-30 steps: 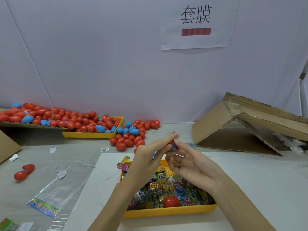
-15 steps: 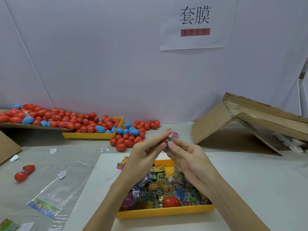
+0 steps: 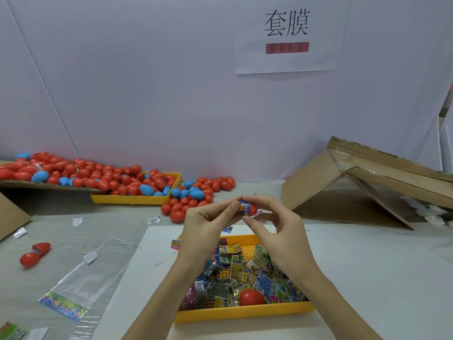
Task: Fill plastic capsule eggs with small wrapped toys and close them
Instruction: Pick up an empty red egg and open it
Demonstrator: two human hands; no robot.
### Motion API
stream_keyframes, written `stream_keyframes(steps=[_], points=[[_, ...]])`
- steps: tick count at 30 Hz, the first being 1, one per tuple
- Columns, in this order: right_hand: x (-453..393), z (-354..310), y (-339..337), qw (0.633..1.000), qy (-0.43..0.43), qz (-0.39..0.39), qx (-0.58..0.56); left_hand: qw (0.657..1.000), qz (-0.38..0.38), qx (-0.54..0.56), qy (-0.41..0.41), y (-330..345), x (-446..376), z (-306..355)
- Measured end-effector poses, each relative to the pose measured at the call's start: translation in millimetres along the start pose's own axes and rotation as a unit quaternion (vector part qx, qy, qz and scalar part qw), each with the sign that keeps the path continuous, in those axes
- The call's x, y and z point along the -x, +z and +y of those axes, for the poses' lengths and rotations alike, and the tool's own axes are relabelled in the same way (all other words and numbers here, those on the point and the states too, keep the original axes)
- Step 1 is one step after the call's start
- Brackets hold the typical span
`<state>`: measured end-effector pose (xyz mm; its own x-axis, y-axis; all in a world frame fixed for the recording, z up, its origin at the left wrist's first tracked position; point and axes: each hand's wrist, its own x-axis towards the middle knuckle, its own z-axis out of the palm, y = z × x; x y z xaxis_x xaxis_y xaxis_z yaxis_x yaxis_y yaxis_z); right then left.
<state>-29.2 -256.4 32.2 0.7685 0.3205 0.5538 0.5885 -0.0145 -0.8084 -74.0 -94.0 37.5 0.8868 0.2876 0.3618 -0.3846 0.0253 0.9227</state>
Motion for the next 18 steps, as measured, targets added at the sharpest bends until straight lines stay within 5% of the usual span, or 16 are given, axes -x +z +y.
stream_keyframes(steps=[10,14,18], points=[[1,1,-1,0.999,-0.027,0.008,0.047,0.998,-0.012,0.029,-0.053,2,-2,0],[-11,-6,-18,0.989,-0.051,0.063,0.125,0.993,0.034,-0.116,-0.018,-9,-9,-7],[-52,-12,-64,0.949,-0.091,0.154,0.261,0.944,0.099,-0.315,0.013,-31,-14,-19]])
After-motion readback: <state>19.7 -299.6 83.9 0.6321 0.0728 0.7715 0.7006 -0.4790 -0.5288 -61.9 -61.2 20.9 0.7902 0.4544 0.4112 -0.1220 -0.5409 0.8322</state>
